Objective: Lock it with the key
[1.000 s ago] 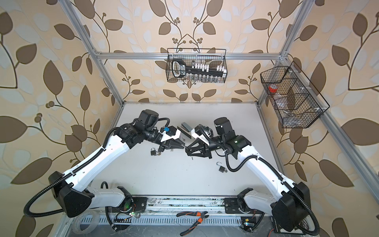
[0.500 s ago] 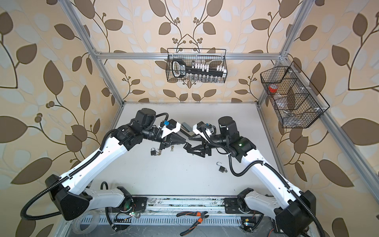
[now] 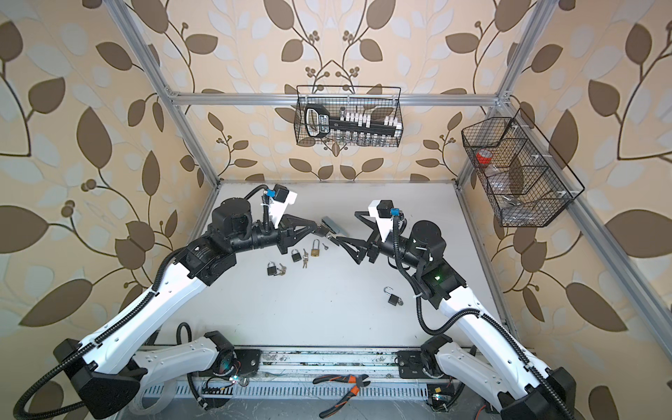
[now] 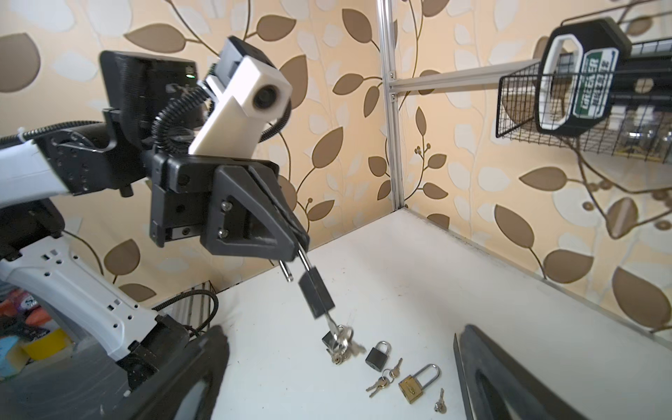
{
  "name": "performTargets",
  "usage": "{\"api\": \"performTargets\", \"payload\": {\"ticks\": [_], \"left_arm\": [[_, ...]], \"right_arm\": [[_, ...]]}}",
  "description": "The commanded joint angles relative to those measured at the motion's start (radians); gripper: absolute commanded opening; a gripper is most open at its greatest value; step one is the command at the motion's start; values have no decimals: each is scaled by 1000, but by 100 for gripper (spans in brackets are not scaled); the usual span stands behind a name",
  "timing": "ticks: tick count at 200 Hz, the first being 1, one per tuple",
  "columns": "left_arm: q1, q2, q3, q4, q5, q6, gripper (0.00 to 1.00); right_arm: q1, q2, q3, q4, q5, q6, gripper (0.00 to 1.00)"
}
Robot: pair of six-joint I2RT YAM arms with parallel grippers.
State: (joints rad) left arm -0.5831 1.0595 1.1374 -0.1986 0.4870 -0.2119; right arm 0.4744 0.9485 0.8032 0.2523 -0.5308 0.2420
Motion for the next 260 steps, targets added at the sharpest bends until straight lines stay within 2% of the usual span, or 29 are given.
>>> {"api": "performTargets", "payload": {"ticks": [1,20,40,62,91,146,186,238,260], "left_arm": [[0,-61,-18,148,-86,-117,0],[19,-64,-15,178,-27,-168,0],[23,-91,-43,251,3,-233,0],[30,-117,-82,327,32,-286,0],[57,-108,-144,518,180,-382,0],[60,-50,-146,741,323,-480,0],[60,-45,-148,754,340,-497,0],[60,-59,-151,743,334,-489,0],[61,-62,-153,743,334,-489,0]], "right_arm": [[-4,48,10,143,-3,130,99],[-5,106,51,162,-67,148,99],[-5,137,63,240,-147,171,86],[-8,172,107,277,-222,212,82],[-10,174,103,427,-328,295,81],[10,173,129,414,-349,294,78],[32,179,152,402,-340,280,70],[51,206,180,374,-333,276,52],[61,213,189,365,-334,265,36]]}}
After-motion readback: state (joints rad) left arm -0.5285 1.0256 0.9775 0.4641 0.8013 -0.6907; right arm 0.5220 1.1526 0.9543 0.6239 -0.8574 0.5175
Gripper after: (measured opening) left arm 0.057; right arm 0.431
